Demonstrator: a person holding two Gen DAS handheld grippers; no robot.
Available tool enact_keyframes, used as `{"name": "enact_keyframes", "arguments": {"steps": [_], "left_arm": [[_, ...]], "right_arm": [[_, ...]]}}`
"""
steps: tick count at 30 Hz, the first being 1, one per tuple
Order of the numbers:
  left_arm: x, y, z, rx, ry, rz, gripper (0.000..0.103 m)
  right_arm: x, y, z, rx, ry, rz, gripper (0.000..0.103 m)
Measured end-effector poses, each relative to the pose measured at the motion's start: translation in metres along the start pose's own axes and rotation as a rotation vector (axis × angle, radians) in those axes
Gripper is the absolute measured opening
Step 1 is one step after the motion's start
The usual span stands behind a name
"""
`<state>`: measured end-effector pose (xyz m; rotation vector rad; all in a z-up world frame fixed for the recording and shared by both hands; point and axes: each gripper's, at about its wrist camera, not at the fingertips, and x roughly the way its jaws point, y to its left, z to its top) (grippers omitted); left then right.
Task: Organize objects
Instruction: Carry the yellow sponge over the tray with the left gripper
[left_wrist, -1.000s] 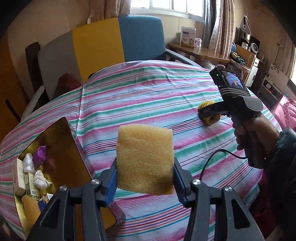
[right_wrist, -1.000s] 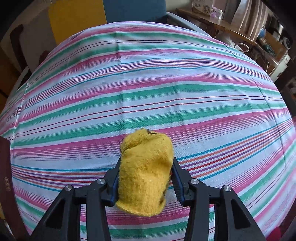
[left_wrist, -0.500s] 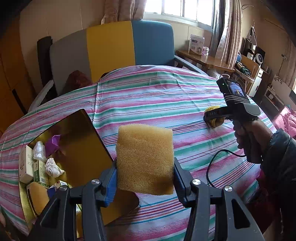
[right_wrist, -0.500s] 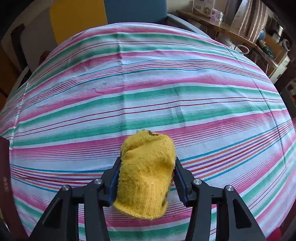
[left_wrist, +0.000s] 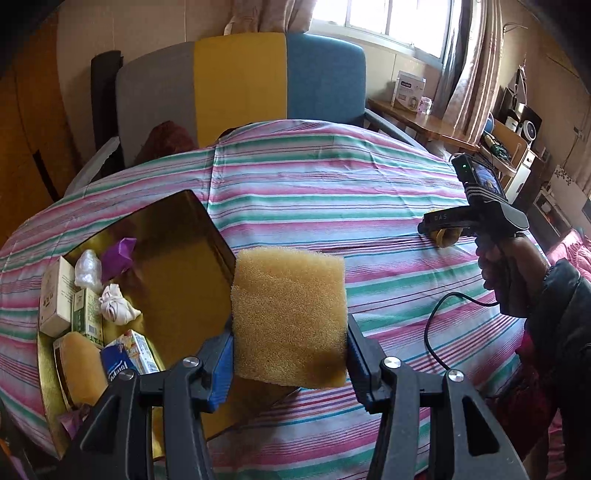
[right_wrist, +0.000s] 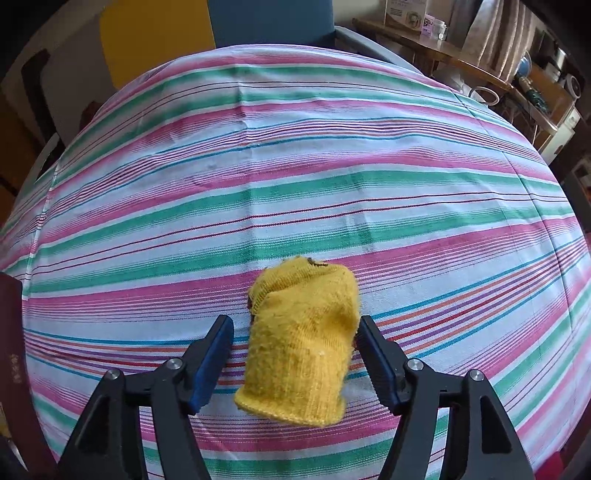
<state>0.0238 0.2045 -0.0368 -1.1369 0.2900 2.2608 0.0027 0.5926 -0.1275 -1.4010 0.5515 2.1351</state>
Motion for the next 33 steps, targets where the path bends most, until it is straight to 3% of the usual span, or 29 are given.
{"name": "enact_keyframes", "arguments": {"steps": [7, 10, 14, 19, 22, 27, 33], "left_arm": [[-0.008, 0.027, -0.006, -0.061, 0.002, -0.012, 0.053], [-0.019, 0.057, -0.006, -0.135, -0.012, -0.003, 0.053], [-0.033, 0.109, -0.013, -0.25, -0.024, 0.054, 0.053], [-0.047, 0.17, -0.027, -0.402, -0.031, 0.131, 0.053], [-0.048, 0.194, -0.035, -0.476, -0.016, 0.135, 0.053], [-0.031, 0.198, -0.034, -0.531, 0.029, 0.06, 0.053], [-0.005, 0.173, -0.019, -0.487, 0.074, -0.006, 0.053]], "right_arm": [[-0.001, -0.007, 0.002, -0.004, -0.011, -0.015, 0.068], [-0.003, -0.005, 0.003, -0.011, -0.016, -0.02, 0.065], [0.001, 0.002, -0.001, -0.021, -0.019, -0.044, 0.045], [0.0, 0.01, -0.002, -0.058, -0.024, -0.067, 0.042], [0.0, 0.009, -0.001, -0.055, -0.023, -0.066, 0.042], [-0.004, 0.016, -0.006, -0.062, -0.022, -0.071, 0.042], [-0.002, 0.025, -0.004, -0.082, -0.023, -0.081, 0.042]]}}
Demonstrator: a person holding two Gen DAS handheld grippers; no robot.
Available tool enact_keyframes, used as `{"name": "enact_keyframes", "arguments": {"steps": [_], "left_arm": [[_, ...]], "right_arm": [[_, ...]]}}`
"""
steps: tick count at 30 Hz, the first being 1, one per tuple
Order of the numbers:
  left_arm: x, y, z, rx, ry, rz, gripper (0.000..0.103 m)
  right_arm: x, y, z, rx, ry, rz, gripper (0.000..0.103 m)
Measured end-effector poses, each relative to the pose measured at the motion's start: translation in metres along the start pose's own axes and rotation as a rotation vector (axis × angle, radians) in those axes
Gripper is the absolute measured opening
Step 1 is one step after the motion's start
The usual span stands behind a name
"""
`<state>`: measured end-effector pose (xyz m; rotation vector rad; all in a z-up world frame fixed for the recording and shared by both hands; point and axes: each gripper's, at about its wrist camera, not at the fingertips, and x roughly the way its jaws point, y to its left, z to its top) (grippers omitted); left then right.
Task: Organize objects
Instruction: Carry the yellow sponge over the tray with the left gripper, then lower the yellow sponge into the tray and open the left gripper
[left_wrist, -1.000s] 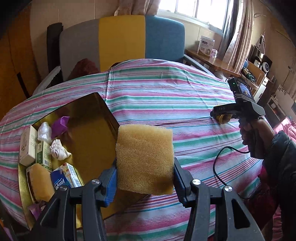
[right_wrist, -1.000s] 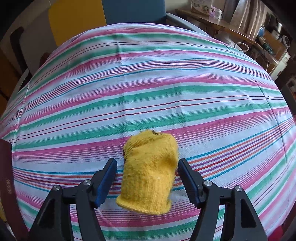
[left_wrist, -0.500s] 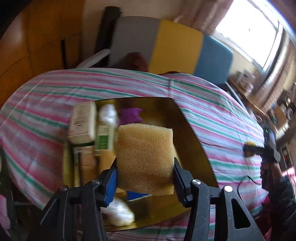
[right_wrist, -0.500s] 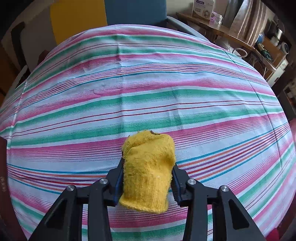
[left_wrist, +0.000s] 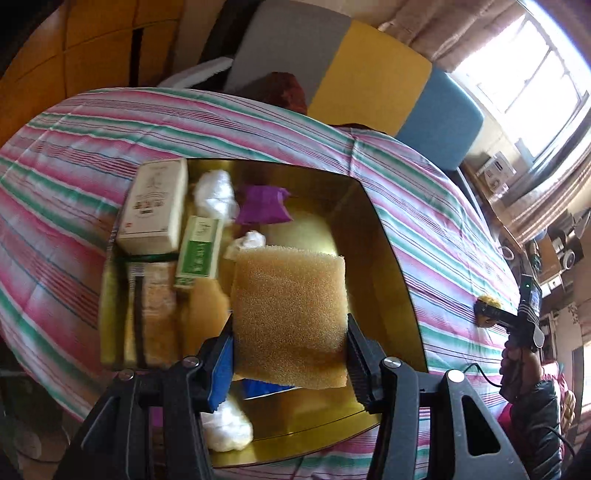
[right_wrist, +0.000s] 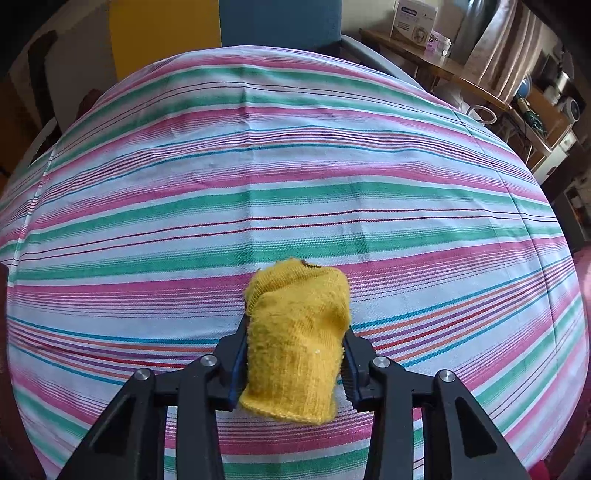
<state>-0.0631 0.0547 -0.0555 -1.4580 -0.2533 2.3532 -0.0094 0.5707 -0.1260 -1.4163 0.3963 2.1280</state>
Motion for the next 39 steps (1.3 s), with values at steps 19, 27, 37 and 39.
{"name": "enact_keyframes", "arguments": {"steps": [19, 27, 37, 39], "left_arm": [[0.106, -0.048, 0.081, 0.033, 0.087, 0.07, 0.053], [0.139, -0.053, 0.098, 0.036, 0.11, 0.097, 0.053], [0.14, -0.055, 0.107, 0.044, 0.1, 0.087, 0.067], [0.135, -0.055, 0.106, 0.05, 0.093, 0.077, 0.069]], "right_arm": [[0.001, 0.006, 0.001, -0.022, 0.002, -0.002, 0.041], [0.003, 0.002, 0.002, -0.028, 0.002, -0.003, 0.041], [0.002, 0.004, 0.001, -0.027, 0.002, -0.004, 0.041], [0.002, 0.003, 0.001, -0.026, 0.002, -0.003, 0.042]]}}
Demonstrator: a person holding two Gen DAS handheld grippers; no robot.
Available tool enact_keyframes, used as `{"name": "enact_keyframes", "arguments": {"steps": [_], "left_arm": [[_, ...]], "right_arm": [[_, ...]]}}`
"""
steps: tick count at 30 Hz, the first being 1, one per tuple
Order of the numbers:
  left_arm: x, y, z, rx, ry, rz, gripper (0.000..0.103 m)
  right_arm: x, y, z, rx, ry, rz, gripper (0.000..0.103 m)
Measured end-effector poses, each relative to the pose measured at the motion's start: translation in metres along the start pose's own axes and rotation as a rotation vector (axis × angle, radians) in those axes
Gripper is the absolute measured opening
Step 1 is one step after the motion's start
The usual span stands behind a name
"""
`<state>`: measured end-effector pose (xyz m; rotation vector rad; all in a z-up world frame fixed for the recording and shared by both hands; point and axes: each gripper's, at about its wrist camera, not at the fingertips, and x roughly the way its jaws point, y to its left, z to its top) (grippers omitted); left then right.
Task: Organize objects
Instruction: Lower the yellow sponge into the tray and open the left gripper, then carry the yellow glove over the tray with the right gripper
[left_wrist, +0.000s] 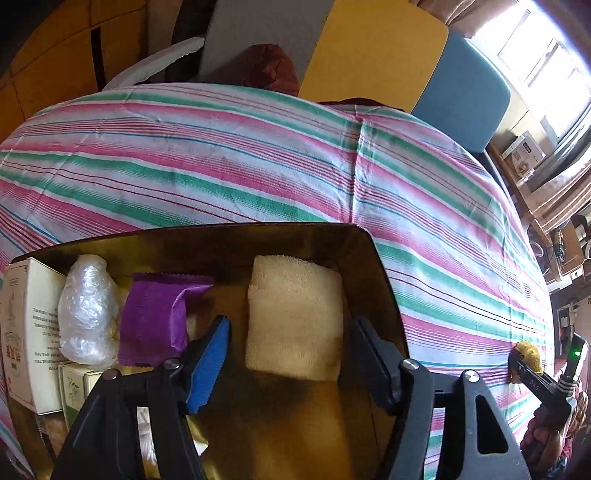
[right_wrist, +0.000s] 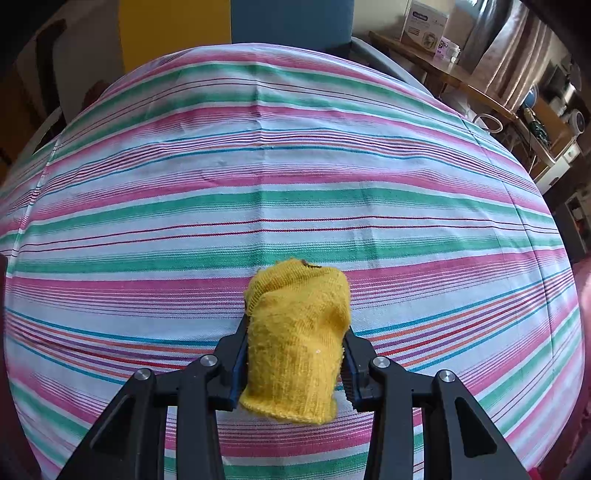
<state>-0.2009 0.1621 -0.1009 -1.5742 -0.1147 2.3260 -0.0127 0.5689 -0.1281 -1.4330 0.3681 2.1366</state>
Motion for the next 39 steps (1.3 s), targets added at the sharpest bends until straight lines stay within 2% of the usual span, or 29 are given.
{"name": "enact_keyframes", "arguments": {"steps": [3, 6, 9, 14, 20, 26, 39], "left_arm": [[-0.011, 0.002, -0.002, 0.001, 0.0, 0.013, 0.069], [-0.038, 0.0, -0.018, 0.067, -0.072, 0.047, 0.069], [-0.068, 0.002, -0.047, 0.132, -0.143, 0.093, 0.068], [-0.103, 0.023, -0.096, 0.144, -0.176, 0.118, 0.068], [-0.131, 0.04, -0.129, 0.142, -0.212, 0.184, 0.068], [-0.146, 0.05, -0.14, 0.125, -0.248, 0.183, 0.066], [-0.157, 0.057, -0.149, 0.113, -0.267, 0.172, 0.065]], "right_arm": [[-0.001, 0.001, -0.001, 0.0, -0.002, -0.001, 0.042], [-0.001, 0.001, -0.001, -0.001, -0.006, -0.001, 0.041], [-0.001, 0.003, -0.002, -0.011, -0.01, -0.003, 0.039], [-0.003, 0.006, -0.003, -0.023, -0.019, -0.01, 0.036], [-0.005, 0.01, -0.007, -0.028, -0.029, -0.011, 0.036], [-0.007, 0.013, -0.011, -0.043, -0.042, -0.025, 0.036], [-0.01, 0.013, -0.014, -0.053, -0.055, -0.047, 0.036]]}}
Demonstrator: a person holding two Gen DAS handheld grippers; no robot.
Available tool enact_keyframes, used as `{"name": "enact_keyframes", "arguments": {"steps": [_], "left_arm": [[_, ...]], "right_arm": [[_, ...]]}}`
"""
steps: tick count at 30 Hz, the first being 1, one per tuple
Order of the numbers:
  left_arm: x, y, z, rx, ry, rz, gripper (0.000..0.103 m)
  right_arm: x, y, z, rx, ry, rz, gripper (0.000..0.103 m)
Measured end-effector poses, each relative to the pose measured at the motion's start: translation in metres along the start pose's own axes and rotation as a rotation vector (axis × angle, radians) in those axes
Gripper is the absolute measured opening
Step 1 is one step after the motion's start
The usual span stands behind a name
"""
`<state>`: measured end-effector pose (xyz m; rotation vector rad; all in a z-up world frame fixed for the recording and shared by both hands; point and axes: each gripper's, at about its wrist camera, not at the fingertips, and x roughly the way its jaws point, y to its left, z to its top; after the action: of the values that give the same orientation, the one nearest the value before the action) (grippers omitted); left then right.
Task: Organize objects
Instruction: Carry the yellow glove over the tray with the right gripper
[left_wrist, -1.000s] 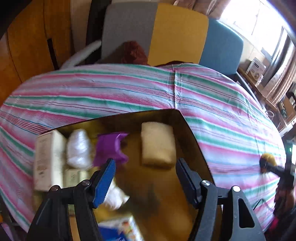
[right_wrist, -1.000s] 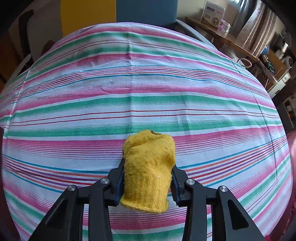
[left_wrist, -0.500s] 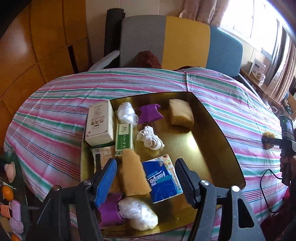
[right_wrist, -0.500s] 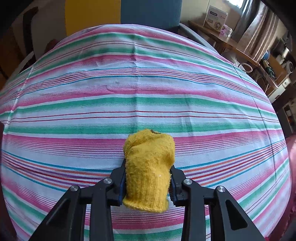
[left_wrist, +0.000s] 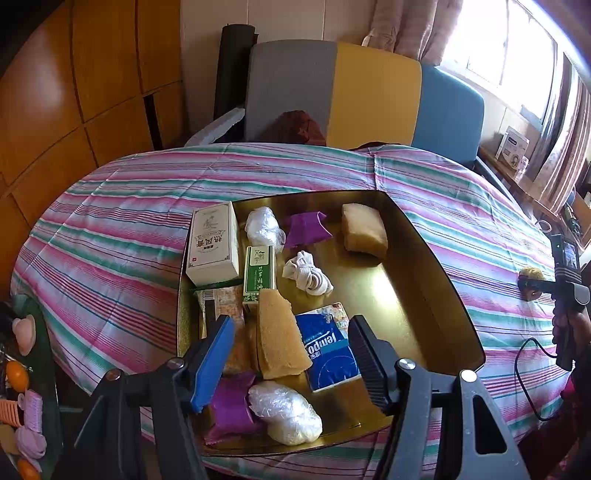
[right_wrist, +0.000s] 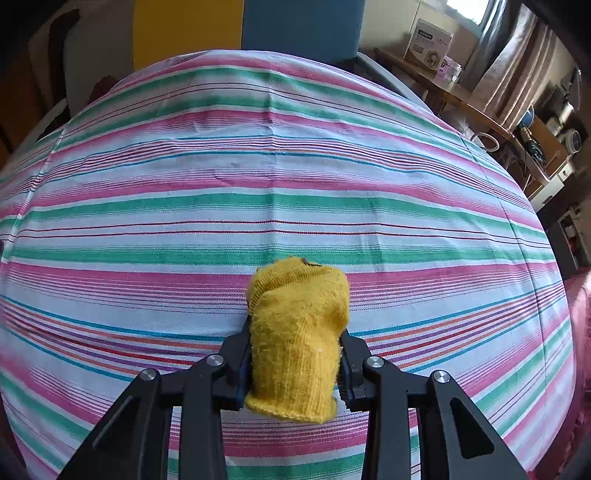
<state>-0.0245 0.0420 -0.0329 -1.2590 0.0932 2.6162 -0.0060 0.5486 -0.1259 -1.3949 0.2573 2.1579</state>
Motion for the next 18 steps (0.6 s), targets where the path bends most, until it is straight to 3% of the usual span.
{"name": "enact_keyframes", "arguments": {"steps": [9, 14, 18], "left_arm": [[-0.001, 0.006, -0.003, -0.012, 0.003, -0.011, 0.065], [0.001, 0.013, -0.006, -0.029, 0.009, -0.025, 0.065], [0.001, 0.021, -0.008, -0.055, 0.011, -0.043, 0.057]], "right_arm": [[-0.012, 0.007, -0.004, 0.002, 0.034, 0.011, 0.035], [-0.044, 0.027, -0.007, 0.004, 0.003, 0.095, 0.035], [-0.089, 0.057, -0.009, -0.037, -0.06, 0.187, 0.035]]}}
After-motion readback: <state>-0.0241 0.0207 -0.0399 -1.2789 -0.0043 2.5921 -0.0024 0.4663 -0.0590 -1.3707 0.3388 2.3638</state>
